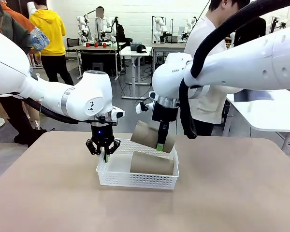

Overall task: Clean and organize the cups into the basket.
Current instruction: Pick up the Reusable plastic cup from the right side of the table and stack it inside the Organizing basket in the center of the table.

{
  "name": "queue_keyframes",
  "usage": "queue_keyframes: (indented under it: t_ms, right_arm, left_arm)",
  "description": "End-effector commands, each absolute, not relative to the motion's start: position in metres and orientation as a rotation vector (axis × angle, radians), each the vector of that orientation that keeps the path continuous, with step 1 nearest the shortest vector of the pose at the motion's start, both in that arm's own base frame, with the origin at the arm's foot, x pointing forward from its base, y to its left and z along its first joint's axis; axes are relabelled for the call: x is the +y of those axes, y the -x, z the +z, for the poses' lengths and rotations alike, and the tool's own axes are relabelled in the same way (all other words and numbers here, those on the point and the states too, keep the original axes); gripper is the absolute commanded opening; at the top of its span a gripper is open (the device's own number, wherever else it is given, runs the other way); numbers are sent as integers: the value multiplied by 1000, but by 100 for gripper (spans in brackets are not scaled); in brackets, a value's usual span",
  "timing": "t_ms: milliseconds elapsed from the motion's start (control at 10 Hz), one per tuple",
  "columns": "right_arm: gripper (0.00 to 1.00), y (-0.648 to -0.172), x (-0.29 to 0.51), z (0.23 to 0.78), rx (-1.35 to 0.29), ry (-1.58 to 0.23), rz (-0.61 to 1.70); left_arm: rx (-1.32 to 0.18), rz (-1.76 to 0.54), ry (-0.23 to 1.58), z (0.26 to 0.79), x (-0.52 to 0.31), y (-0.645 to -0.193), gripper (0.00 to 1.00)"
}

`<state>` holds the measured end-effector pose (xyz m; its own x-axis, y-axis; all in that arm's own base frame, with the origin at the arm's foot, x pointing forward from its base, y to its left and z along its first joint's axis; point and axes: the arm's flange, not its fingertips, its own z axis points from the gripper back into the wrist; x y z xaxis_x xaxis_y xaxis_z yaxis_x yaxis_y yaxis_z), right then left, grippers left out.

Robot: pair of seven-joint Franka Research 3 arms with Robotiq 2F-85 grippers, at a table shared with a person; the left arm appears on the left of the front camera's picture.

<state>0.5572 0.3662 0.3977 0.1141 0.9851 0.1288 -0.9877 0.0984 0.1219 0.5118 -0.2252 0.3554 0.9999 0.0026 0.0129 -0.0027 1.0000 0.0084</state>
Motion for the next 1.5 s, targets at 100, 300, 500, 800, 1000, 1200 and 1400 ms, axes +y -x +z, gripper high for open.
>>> queue_keyframes:
  t_ms: [100, 300, 500, 800, 1000, 1200, 1400]
  right_arm:
    - [79, -553, 375, 363, -67, -103, 1452]
    - [79, -552, 372, 344, -38, -124, 1450]
    - [98, -550, 371, 347, -59, -136, 1452]
    - [100, -539, 375, 370, -118, -123, 1462]
    - [100, -529, 367, 403, -201, -128, 1465]
    - [100, -525, 318, 456, -400, -313, 1458]
    - [100, -518, 243, 476, -516, -531, 1476]
  left_arm:
    - [-17, 3, -8, 357, -225, -512, 0]
    - [-17, 3, -8, 357, -225, -512, 0]
    - [-17, 3, -8, 357, -225, -512, 0]
    - [-17, 3, -8, 357, -225, -512, 0]
    - [-17, 3, -8, 357, -225, -512, 0]
    - [-17, 3, -8, 357, -225, -512, 0]
    - [-17, 3, -8, 357, -225, -512, 0]
